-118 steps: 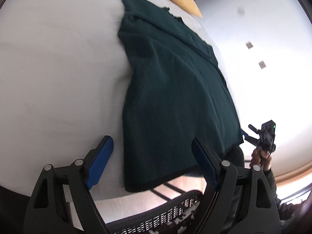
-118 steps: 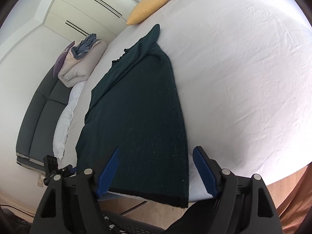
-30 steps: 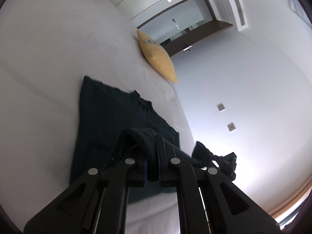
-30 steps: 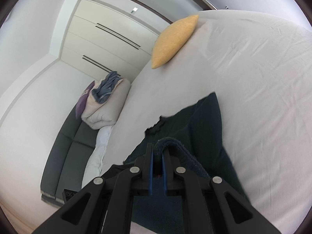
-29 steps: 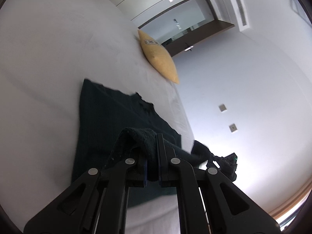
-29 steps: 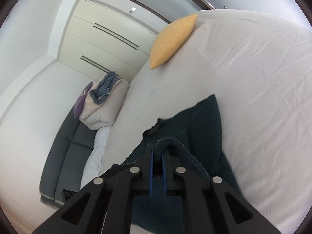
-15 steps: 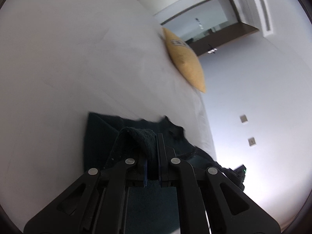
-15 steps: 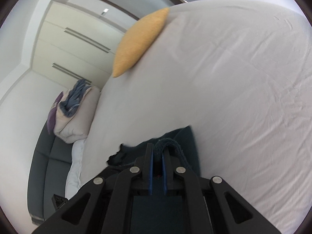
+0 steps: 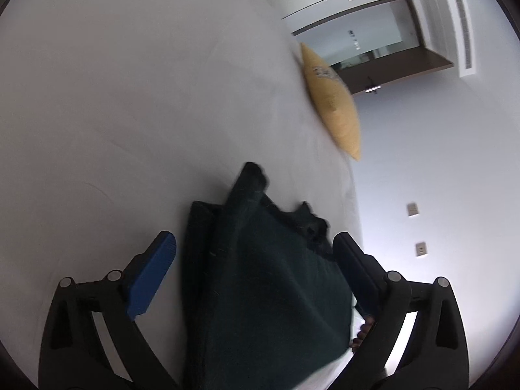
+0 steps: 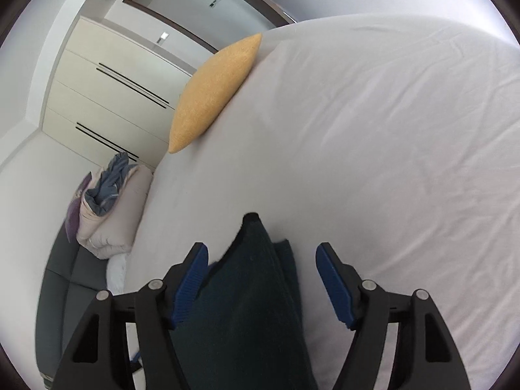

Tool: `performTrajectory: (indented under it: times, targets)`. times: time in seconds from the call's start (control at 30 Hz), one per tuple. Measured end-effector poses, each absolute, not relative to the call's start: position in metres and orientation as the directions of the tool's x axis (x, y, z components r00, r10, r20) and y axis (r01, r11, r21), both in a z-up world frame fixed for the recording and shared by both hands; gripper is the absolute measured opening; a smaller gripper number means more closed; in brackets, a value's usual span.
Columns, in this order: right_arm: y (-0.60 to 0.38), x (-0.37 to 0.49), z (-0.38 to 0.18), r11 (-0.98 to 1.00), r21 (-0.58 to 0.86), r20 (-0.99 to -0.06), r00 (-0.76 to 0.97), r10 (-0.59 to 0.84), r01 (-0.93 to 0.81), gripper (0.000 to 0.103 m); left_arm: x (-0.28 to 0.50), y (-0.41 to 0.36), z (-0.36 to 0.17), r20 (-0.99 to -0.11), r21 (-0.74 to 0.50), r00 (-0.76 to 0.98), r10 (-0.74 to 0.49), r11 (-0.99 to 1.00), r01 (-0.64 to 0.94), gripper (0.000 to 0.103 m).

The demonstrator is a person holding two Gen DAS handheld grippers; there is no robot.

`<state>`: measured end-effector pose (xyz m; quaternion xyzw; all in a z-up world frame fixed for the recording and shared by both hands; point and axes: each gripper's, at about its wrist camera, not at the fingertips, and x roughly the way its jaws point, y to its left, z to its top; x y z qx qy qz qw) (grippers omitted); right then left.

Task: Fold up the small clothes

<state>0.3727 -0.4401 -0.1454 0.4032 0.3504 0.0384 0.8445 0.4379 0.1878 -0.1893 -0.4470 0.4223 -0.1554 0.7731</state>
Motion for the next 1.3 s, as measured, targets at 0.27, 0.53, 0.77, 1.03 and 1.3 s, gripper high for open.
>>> performTrajectory:
  times: [0.27, 0.53, 0.77, 1.03, 1.3]
  targets:
    - [-0.410, 0.327, -0.120, 0.865, 0.486, -0.679, 0.675, 0.287, 0.121, 0.073, 0.371, 0.146, -0.176, -0.644, -0.702, 0.512, -0.569, 0.706, -0.098, 0.097]
    - [-0.386, 0.292, -0.135, 0.912, 0.405, -0.740, 0.609, 0.284, 0.066, 0.064, 0.343, 0.120, -0.187, -0.690, -0.631, 0.507, -0.516, 0.772, -0.074, 0.044]
    - [-0.378, 0.279, -0.142, 0.929, 0.365, -0.758, 0.598, 0.262, 0.056, 0.039, 0.340, 0.117, -0.196, -0.727, -0.575, 0.497, -0.474, 0.816, -0.063, 0.018]
    - [-0.373, 0.281, -0.144, 0.937, 0.342, -0.774, 0.587, 0.239, 0.070, 0.010, 0.316, 0.112, -0.192, -0.739, -0.512, 0.522, -0.425, 0.858, -0.026, 0.010]
    - [-0.382, 0.278, -0.152, 0.919, 0.382, -0.771, 0.581, 0.261, 0.095, 0.010, 0.303, 0.116, -0.203, -0.716, -0.555, 0.542, -0.440, 0.829, -0.060, 0.009]
